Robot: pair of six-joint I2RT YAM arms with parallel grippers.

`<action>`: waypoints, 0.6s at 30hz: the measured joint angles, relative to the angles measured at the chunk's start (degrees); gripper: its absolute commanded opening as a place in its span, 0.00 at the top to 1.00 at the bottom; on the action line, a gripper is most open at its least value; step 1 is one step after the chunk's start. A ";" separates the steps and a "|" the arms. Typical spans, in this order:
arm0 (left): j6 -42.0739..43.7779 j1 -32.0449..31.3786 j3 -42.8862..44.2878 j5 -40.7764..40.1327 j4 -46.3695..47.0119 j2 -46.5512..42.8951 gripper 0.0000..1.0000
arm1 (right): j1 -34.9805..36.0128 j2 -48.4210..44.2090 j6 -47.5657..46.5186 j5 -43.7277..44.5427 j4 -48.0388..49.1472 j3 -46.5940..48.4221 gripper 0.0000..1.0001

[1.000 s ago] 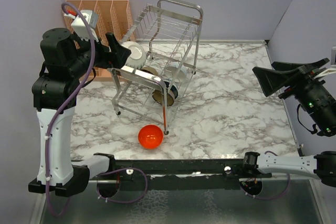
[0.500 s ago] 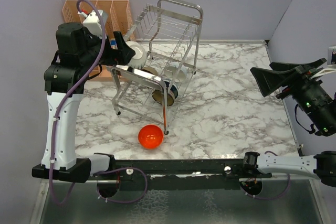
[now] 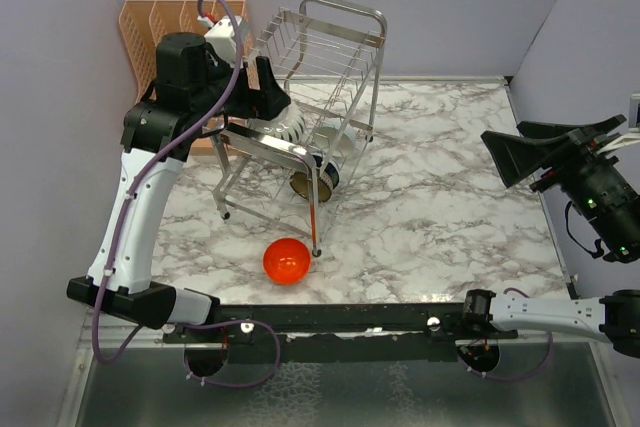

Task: Load the bowls into the dish rack
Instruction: Pick up the bowl from the center of the board.

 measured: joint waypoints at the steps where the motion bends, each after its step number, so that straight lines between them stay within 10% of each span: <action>1: 0.04 -0.13 0.28 -0.79 -0.13 0.22 0.13 | 0.02 -0.02 0.00 0.02 -0.02 0.00 0.20; 18: 2.75 -0.11 12.76 -6.62 -0.13 -0.98 0.01 | 0.24 0.94 0.33 -0.44 -0.28 0.07 0.20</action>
